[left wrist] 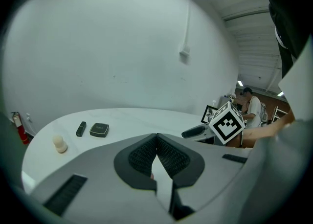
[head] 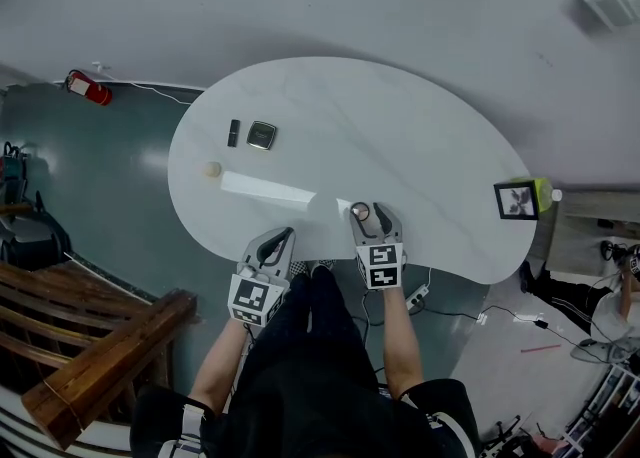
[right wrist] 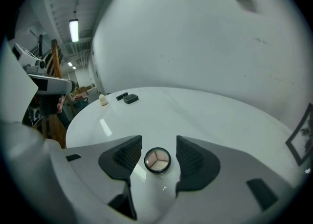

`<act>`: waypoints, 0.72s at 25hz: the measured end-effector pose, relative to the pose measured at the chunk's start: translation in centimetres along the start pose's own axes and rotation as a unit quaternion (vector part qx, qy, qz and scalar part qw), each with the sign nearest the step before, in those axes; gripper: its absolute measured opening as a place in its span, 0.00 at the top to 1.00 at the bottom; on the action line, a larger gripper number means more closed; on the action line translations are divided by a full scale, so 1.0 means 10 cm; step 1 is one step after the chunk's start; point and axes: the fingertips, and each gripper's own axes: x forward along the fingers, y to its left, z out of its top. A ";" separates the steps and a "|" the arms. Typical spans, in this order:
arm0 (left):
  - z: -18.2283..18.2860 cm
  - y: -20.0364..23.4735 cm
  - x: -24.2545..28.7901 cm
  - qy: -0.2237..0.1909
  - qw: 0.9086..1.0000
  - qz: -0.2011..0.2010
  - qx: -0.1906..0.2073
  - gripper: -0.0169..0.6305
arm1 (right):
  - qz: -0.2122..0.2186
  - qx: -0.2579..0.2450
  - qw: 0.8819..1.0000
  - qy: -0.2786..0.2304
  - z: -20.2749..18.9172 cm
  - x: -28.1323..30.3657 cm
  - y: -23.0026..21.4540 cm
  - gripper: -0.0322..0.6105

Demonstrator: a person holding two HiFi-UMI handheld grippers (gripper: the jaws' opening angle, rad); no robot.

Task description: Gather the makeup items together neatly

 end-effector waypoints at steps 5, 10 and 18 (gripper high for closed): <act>0.24 0.02 -0.13 -0.027 1.000 0.007 0.012 0.95 | -0.022 -0.002 0.998 -0.056 0.39 -0.30 0.01 0.59; 0.46 -0.02 -0.28 -0.052 0.998 0.007 0.032 0.95 | -0.021 0.000 0.994 -0.103 0.70 -0.62 0.09 0.59; 0.83 -0.09 -0.55 -0.096 0.994 0.011 0.051 0.95 | -0.026 -0.014 0.986 -0.166 1.15 -1.08 0.36 0.66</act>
